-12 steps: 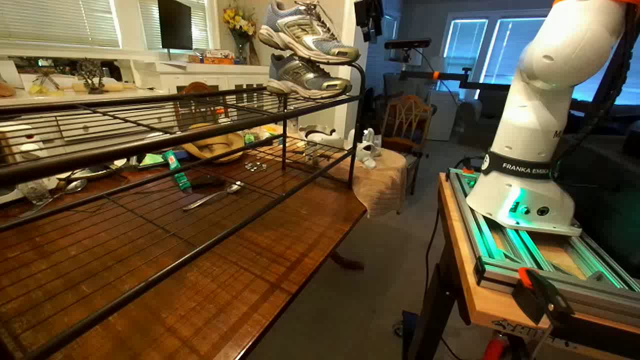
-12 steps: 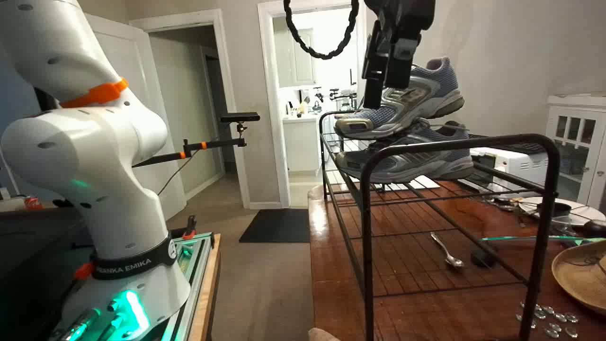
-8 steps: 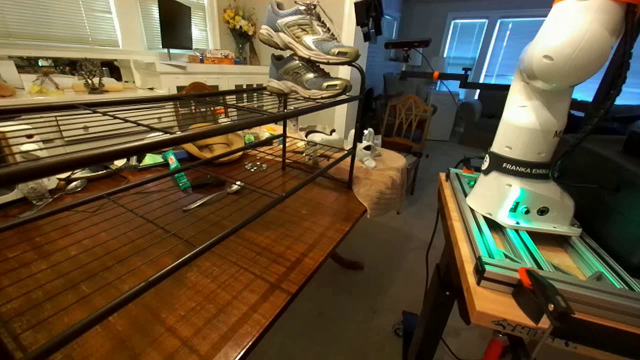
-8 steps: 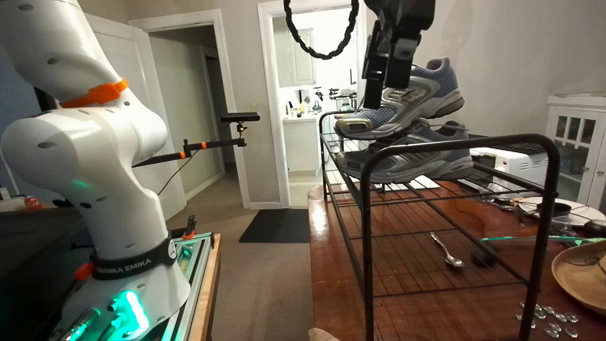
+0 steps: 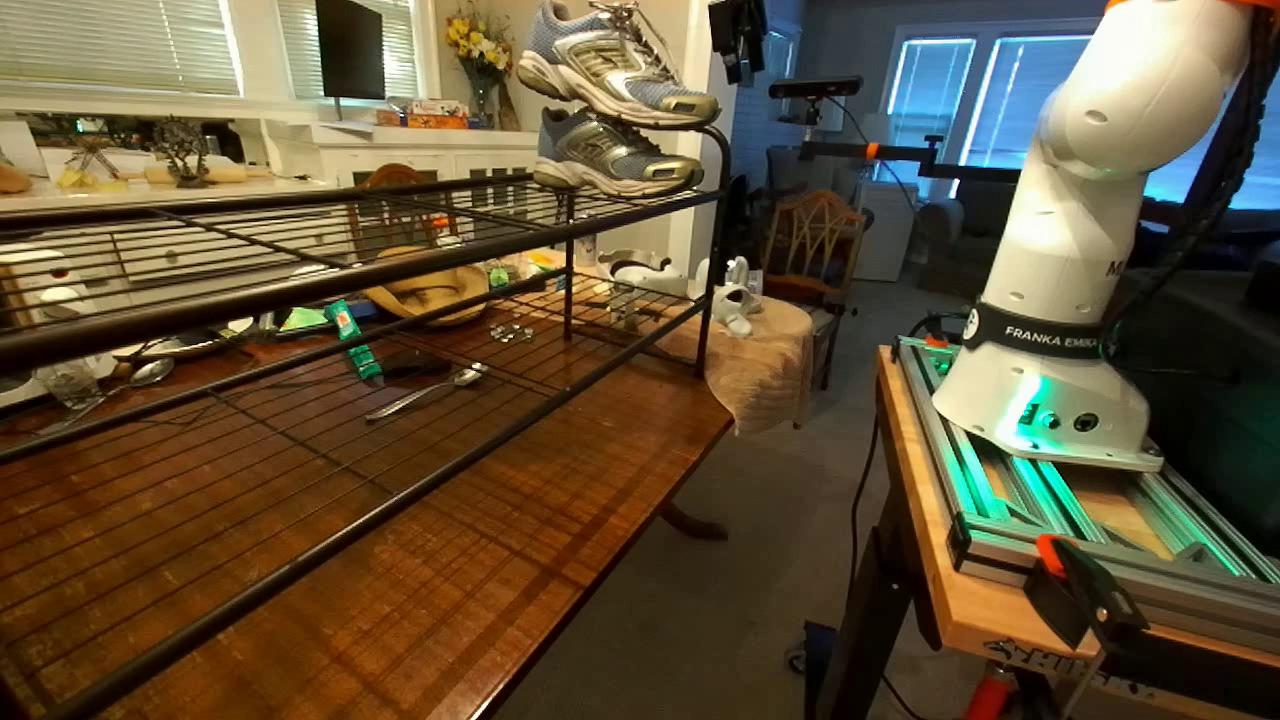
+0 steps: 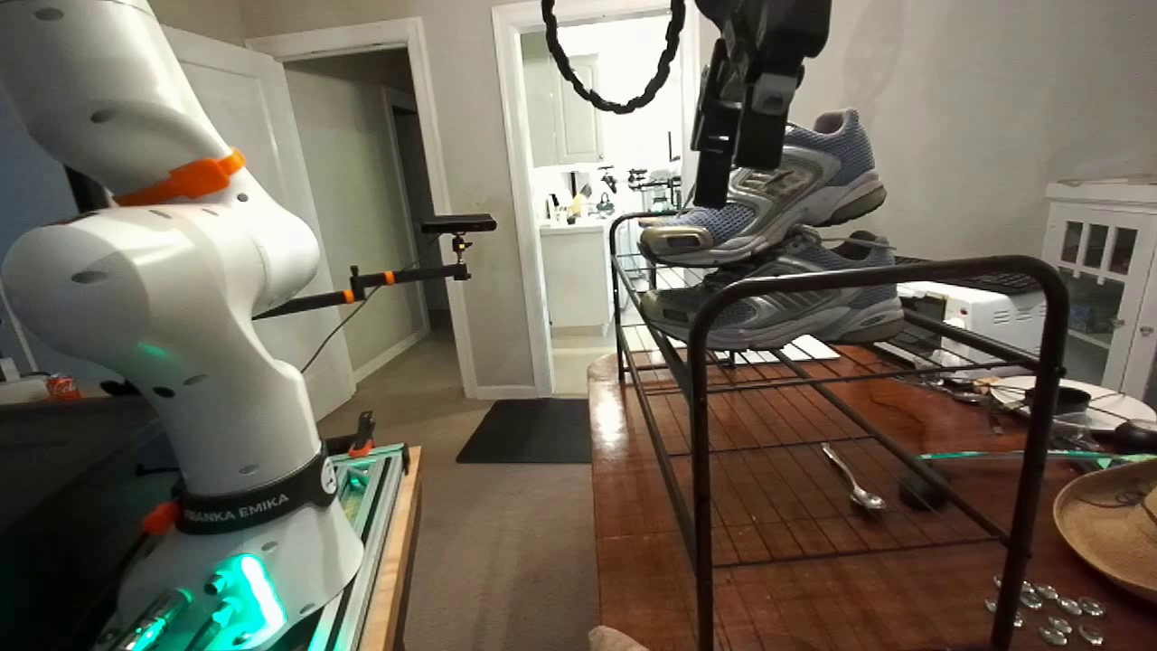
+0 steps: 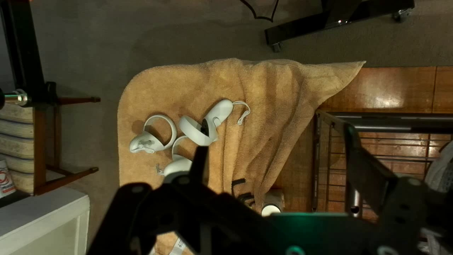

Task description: Take one shoe off of the other shoe and place it on it's side

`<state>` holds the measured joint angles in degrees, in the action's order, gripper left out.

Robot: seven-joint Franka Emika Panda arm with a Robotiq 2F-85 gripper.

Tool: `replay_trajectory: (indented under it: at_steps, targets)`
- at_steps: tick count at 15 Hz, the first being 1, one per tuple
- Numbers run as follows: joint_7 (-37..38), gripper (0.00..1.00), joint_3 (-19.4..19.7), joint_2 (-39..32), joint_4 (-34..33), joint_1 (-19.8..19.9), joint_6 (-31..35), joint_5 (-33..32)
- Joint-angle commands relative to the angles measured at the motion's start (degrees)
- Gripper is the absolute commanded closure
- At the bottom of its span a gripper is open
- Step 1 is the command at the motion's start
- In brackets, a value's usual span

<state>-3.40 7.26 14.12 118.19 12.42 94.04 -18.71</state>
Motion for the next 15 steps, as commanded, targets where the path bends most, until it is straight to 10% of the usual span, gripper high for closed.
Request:
replay_trajectory:
  at_steps: [1, 15]
  targets:
    - [0.2, 0.00, 0.9, 0.0, -0.1, -1.1, -0.2, -0.2]
    - [-2.9, 0.00, 1.8, 0.9, -1.8, -2.3, -1.1, 5.7]
